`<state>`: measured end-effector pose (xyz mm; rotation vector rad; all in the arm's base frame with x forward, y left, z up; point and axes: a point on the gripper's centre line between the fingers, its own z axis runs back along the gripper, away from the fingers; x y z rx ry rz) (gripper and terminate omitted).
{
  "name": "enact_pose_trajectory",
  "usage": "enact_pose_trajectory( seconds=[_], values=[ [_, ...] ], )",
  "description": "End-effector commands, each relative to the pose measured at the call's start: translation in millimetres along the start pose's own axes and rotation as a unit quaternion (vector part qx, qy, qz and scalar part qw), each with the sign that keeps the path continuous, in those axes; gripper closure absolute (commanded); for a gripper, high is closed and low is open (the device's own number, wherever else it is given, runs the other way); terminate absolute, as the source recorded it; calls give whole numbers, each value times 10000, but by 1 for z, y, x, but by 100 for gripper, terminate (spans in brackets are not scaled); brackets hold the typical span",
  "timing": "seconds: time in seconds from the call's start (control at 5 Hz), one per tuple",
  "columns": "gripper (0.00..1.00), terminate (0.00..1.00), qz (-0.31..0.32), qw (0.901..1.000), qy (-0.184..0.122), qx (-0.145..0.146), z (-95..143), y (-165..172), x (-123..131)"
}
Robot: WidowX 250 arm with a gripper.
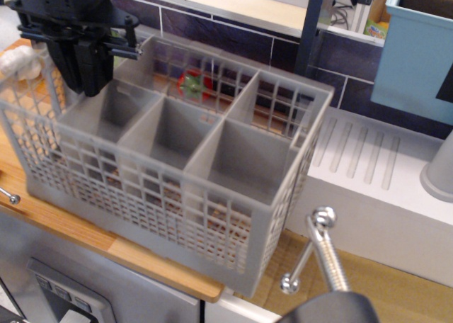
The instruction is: Move drying rack out of sink
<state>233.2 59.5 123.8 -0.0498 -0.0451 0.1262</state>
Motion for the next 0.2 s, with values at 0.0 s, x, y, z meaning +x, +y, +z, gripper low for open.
enact_pose_trajectory(
  seconds=[0.0],
  values=[
    [0, 100, 11, 9997, -224, 36, 13, 1, 5]
  ],
)
